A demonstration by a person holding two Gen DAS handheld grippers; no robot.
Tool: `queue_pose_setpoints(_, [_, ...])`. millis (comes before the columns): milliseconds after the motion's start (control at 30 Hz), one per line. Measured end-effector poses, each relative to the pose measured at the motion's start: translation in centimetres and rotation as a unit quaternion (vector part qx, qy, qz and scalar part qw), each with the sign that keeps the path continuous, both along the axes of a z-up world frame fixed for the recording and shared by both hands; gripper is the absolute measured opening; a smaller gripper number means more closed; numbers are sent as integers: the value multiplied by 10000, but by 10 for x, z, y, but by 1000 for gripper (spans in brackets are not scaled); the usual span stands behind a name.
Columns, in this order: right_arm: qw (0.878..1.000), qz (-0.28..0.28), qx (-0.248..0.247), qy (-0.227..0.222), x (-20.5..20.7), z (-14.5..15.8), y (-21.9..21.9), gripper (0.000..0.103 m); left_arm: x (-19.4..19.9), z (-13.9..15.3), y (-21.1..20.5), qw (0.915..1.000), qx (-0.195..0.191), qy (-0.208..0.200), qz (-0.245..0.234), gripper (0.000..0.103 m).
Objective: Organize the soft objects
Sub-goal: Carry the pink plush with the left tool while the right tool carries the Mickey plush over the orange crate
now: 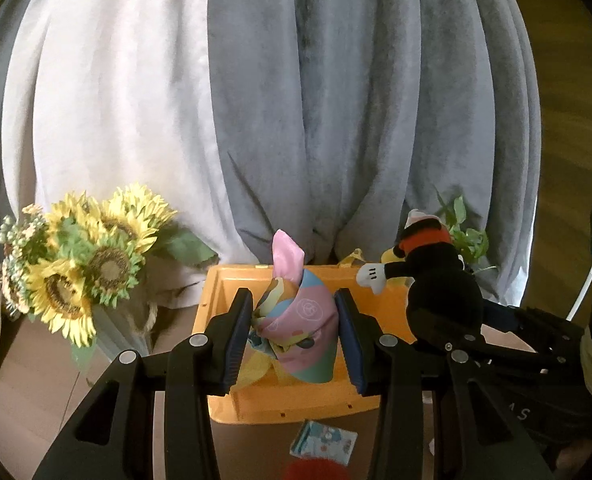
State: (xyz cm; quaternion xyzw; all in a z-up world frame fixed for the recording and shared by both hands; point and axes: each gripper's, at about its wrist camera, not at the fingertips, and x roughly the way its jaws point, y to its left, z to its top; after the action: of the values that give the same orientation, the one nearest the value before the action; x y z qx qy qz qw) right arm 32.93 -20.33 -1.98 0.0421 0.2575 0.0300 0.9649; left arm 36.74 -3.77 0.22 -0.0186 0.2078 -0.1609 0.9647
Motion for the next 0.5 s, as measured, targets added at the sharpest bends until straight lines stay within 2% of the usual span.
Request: queue_pose_setpoints(500, [9999,-26,82,119,71,-11,-6,62,74,-17,-8,9999,97,138,21,41])
